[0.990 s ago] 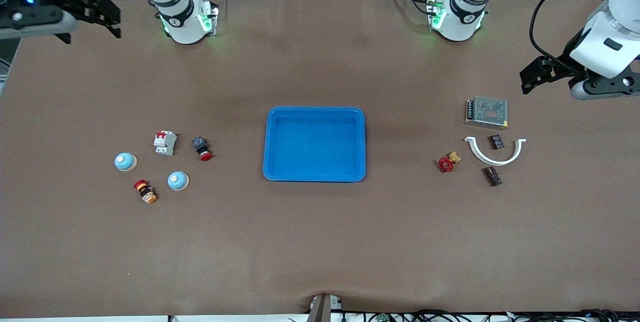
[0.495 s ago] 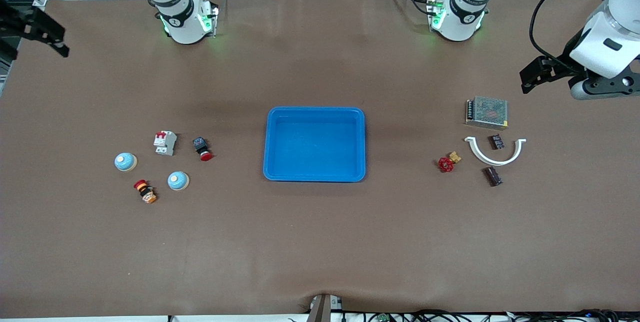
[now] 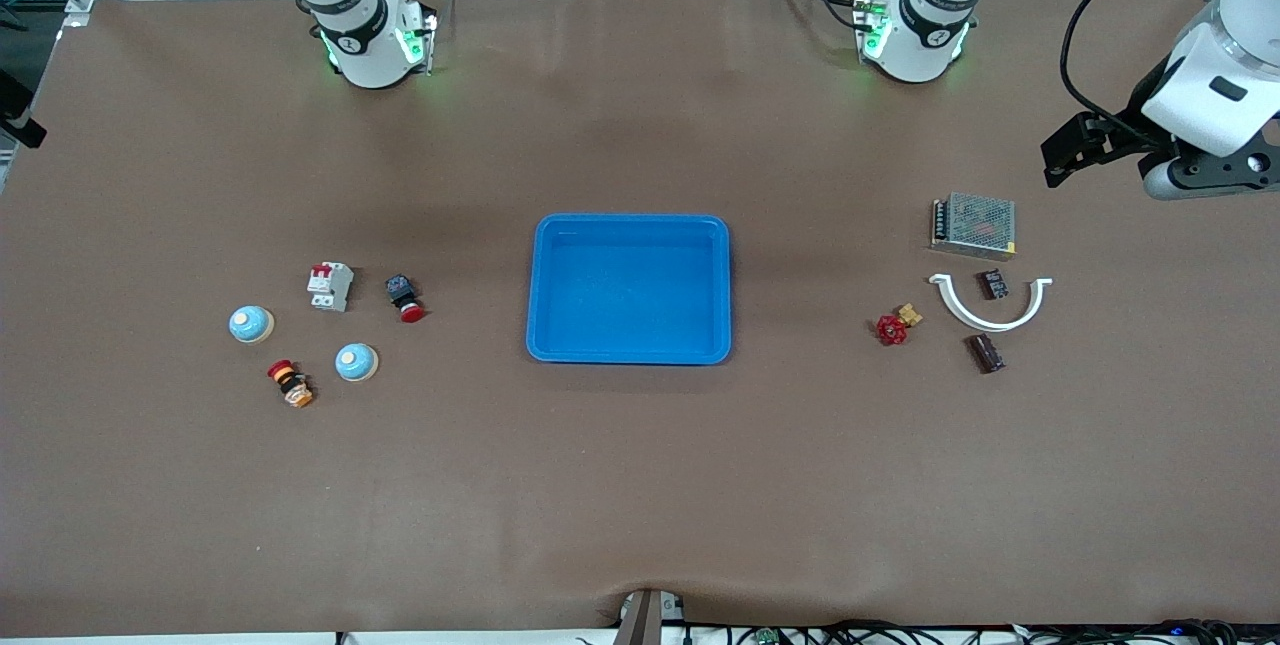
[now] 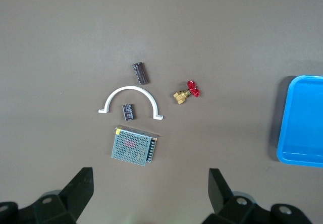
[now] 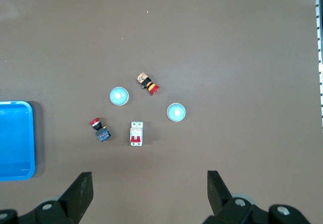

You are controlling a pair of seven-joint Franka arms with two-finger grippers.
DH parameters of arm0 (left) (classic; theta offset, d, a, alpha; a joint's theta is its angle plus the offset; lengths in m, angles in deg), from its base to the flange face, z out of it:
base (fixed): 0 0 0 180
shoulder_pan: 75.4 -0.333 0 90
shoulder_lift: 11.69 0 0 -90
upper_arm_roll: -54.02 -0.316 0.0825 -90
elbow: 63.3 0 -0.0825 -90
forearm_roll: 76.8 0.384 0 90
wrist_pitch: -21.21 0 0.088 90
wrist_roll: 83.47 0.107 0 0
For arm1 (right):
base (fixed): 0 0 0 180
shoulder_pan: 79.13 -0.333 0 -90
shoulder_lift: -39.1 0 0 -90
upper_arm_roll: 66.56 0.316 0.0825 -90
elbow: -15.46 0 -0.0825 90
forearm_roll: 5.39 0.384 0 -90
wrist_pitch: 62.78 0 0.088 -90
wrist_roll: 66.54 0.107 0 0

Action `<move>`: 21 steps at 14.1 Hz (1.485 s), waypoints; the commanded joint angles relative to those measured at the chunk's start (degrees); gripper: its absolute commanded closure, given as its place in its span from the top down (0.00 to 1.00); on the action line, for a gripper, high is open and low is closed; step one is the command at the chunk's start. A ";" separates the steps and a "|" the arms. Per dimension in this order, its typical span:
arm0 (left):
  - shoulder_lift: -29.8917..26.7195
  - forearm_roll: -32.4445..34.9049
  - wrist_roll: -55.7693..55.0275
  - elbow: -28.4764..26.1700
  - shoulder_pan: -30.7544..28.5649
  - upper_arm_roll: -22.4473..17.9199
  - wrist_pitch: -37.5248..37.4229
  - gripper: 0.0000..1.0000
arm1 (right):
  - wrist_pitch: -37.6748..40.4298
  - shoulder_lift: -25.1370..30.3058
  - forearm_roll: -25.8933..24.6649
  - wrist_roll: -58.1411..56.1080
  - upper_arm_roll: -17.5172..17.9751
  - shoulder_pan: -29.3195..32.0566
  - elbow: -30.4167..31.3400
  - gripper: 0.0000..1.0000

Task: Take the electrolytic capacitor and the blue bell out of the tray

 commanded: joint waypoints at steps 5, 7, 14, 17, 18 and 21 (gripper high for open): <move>-1.03 -0.88 1.44 0.04 -0.18 -0.12 -1.33 1.00 | -0.07 -2.97 0.82 -0.26 1.37 0.17 -1.52 1.00; -1.03 -0.97 1.44 0.04 -0.27 -0.30 -1.34 1.00 | -0.16 -3.24 0.82 -0.26 1.46 -0.71 -1.61 1.00; -1.81 -1.06 3.80 -0.14 -0.18 0.05 -1.60 1.00 | -1.92 -4.47 0.91 -0.17 1.46 -1.24 -1.78 1.00; -2.08 -1.14 5.84 -0.14 -0.18 -0.04 -1.69 1.00 | -1.92 -5.53 0.82 -0.17 1.46 -2.38 -1.78 1.00; -2.00 -1.14 5.84 -0.05 -0.27 -0.21 -1.69 1.00 | -1.92 -5.53 0.82 -0.17 1.46 -2.30 -1.78 1.00; -1.91 -2.02 5.14 0.12 -0.18 -0.39 -1.69 1.00 | -1.92 -5.53 0.82 -0.17 1.46 -2.30 -1.78 1.00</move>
